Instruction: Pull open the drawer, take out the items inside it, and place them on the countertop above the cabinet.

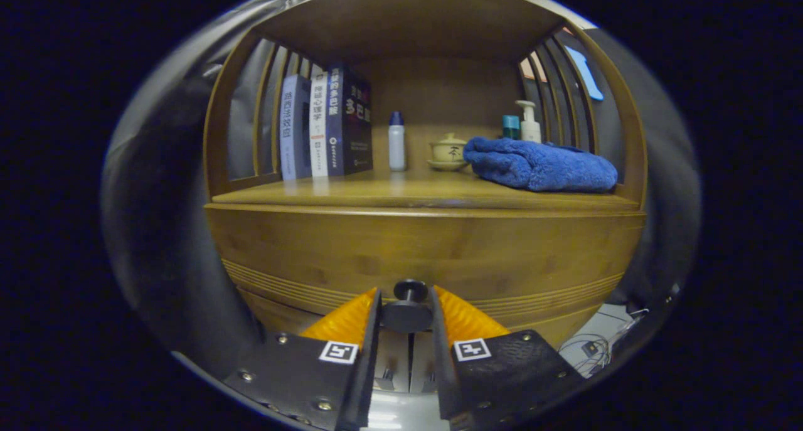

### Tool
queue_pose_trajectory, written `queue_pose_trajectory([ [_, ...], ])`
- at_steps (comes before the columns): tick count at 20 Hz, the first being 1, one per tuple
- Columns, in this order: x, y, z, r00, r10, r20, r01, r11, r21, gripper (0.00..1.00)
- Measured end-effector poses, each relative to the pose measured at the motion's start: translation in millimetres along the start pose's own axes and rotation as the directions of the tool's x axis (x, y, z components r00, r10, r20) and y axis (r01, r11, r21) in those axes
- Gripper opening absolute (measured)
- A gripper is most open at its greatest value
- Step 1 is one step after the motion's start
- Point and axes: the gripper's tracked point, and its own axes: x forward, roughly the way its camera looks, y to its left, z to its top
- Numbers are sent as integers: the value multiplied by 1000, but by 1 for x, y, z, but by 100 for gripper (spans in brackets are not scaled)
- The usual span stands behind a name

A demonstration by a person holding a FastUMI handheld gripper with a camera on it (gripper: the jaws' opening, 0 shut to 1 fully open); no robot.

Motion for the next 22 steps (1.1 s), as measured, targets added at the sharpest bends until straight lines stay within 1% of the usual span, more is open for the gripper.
queue_pose_trajectory([
  [3,4,-1,-4,999,-25,-23,25,1000,-5,41],
  [4,4,-3,-9,998,-39,-39,39,999,14,41],
  [5,12,-3,-5,999,-41,-25,42,998,48,41],
  [6,7,-3,-8,998,-34,-47,36,998,50,39],
  [8,2,-3,-7,998,-32,-53,34,998,49,32],
  [9,0,-4,-4,997,-40,-58,43,998,51,32],
  [10,3,-4,-7,996,-51,-71,55,997,50,27],
  [14,-4,-5,-9,995,-70,-76,75,995,67,27],
  [22,-65,-3,-24,993,-53,-105,58,998,40,27],
])
